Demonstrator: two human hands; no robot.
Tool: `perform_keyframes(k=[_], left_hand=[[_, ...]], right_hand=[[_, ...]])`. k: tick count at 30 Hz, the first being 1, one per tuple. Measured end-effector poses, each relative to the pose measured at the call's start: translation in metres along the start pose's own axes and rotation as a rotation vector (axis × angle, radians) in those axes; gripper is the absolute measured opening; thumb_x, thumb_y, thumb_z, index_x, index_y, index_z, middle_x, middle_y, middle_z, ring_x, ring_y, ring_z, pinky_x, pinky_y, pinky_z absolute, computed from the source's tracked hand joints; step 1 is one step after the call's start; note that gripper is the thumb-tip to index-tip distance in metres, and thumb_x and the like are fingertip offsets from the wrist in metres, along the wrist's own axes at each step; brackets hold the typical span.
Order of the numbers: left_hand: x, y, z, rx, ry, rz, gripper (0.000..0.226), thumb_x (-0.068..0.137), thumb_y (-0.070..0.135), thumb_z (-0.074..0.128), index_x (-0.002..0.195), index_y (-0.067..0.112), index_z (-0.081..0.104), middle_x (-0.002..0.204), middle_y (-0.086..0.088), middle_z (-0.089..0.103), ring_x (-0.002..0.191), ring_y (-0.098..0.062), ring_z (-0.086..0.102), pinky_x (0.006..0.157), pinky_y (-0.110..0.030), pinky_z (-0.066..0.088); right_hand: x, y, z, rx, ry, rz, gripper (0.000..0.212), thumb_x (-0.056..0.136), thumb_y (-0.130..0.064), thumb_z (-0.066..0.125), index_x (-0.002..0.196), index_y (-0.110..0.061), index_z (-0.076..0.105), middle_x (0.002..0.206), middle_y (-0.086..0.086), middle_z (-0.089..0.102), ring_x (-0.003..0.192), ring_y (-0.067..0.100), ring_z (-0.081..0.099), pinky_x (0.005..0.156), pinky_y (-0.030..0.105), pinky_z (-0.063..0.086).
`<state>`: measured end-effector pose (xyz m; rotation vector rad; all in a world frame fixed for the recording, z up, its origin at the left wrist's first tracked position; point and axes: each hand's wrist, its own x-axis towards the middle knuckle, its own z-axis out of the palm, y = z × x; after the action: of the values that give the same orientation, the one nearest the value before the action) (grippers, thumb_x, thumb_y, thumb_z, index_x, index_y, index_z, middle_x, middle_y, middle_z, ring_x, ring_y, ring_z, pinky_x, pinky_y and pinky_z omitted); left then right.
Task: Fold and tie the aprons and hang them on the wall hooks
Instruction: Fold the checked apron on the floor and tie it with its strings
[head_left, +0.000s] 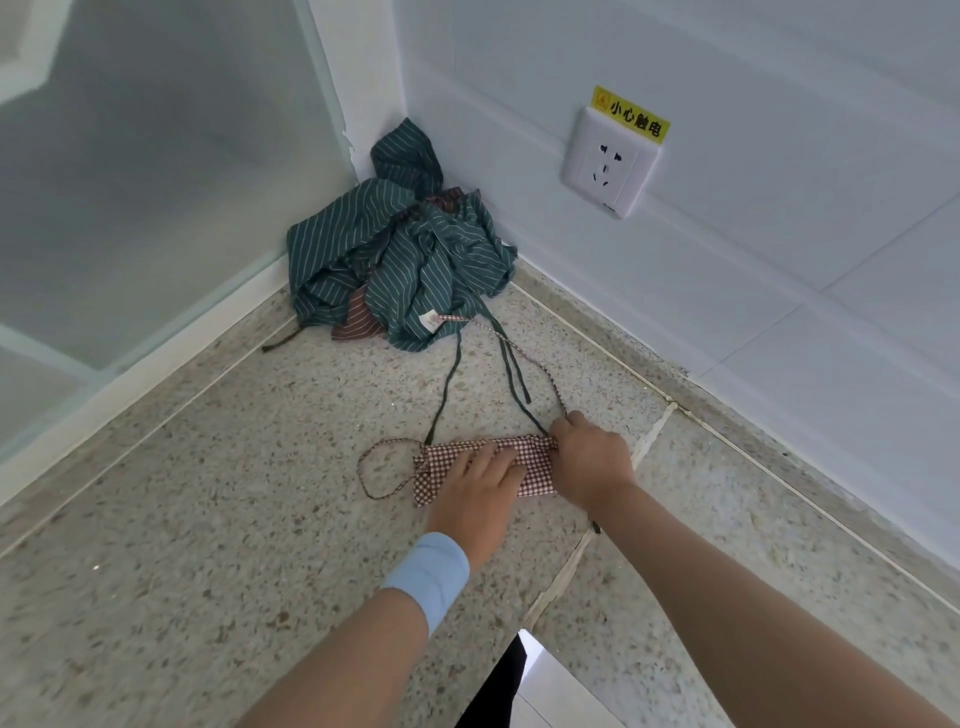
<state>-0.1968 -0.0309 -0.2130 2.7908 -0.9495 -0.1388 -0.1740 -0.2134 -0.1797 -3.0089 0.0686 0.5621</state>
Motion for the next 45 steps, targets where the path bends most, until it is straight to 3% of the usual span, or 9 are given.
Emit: perform_keyframes(k=[4,7,10,13,19,23,30,34,45], left_hand=[[-0.002,-0.003,0.017,0.023,-0.197,-0.032,0.058,0.098,0.032,0.049,0.152,0.022,0.03,0.161,0.0,0.025,0.15,-0.025,0.017,0.12,-0.056,0.014],[0.001,-0.008,0.013,0.038,-0.268,-0.025,0.057,0.104,0.042,0.026,0.153,0.033,-0.002,0.162,0.006,-0.014,0.15,-0.026,-0.018,0.118,-0.059,-0.01],[0.004,-0.021,0.005,-0.011,-0.332,-0.001,0.055,0.103,0.047,0.02,0.152,0.043,-0.005,0.156,0.009,-0.03,0.144,-0.024,-0.032,0.116,-0.055,-0.018],[0.001,-0.042,0.003,-0.113,-0.268,0.063,0.057,0.1,0.044,0.024,0.155,0.033,0.013,0.162,0.008,-0.017,0.148,-0.015,-0.023,0.121,-0.048,-0.011],[-0.006,-0.054,-0.003,-0.214,-0.143,0.013,0.046,0.099,0.029,0.049,0.141,0.014,0.041,0.164,0.002,0.01,0.148,-0.007,-0.004,0.123,-0.034,0.003],[-0.001,-0.043,-0.01,-0.142,-0.155,-0.027,0.049,0.094,0.036,0.054,0.139,0.018,0.043,0.163,0.003,0.016,0.15,-0.014,0.011,0.123,-0.036,0.007],[-0.036,-0.04,-0.014,-0.263,-0.036,-0.128,0.047,0.092,0.023,0.058,0.137,0.019,0.046,0.157,0.002,0.024,0.146,-0.019,0.016,0.12,-0.039,0.017],[-0.06,-0.064,-0.018,-0.305,-0.016,-0.448,0.048,0.093,0.006,0.054,0.139,0.016,0.045,0.142,-0.007,0.045,0.131,-0.024,0.039,0.108,-0.042,0.041],[-0.073,-0.126,-0.065,0.124,-0.357,-0.626,0.033,0.101,0.025,0.034,0.129,0.019,0.05,0.118,-0.005,0.057,0.091,-0.022,0.064,0.069,-0.03,0.048]], right_hand=[[-0.005,-0.005,0.008,-0.187,0.189,-0.037,0.045,0.084,-0.021,0.055,0.127,-0.015,0.046,0.125,0.012,0.051,0.11,0.032,0.049,0.092,0.043,0.044],[-0.012,-0.011,0.013,-0.222,0.331,-0.314,0.06,0.07,-0.003,0.045,0.13,-0.011,0.048,0.131,0.02,0.047,0.114,0.039,0.049,0.091,0.046,0.049],[-0.02,-0.01,0.025,-0.028,0.251,-0.324,0.041,0.079,-0.012,0.047,0.12,-0.016,0.054,0.122,0.01,0.051,0.107,0.027,0.051,0.09,0.041,0.052],[-0.024,0.01,0.031,0.221,0.17,-0.147,0.037,0.087,-0.033,0.037,0.12,-0.025,0.052,0.124,-0.001,0.047,0.112,0.019,0.045,0.099,0.037,0.046],[-0.027,0.022,0.019,-0.116,0.126,-0.283,0.054,0.077,-0.058,0.049,0.119,-0.025,0.058,0.127,0.002,0.052,0.115,0.025,0.05,0.101,0.042,0.041],[-0.034,-0.004,0.018,-0.258,0.225,-0.312,0.043,0.081,-0.038,0.05,0.114,-0.012,0.06,0.122,0.014,0.054,0.108,0.034,0.049,0.098,0.048,0.043],[-0.046,-0.01,0.03,-0.043,0.09,-0.305,0.018,0.082,-0.023,0.066,0.1,-0.023,0.064,0.1,0.0,0.062,0.088,0.024,0.061,0.071,0.039,0.054],[-0.048,-0.007,0.025,0.004,0.058,-0.288,0.022,0.086,-0.021,0.061,0.107,-0.023,0.065,0.109,0.0,0.06,0.098,0.024,0.058,0.08,0.039,0.052],[-0.042,-0.016,0.015,0.002,-0.006,-0.229,0.028,0.089,-0.021,0.055,0.116,-0.027,0.059,0.123,-0.002,0.054,0.112,0.022,0.053,0.093,0.038,0.049]])
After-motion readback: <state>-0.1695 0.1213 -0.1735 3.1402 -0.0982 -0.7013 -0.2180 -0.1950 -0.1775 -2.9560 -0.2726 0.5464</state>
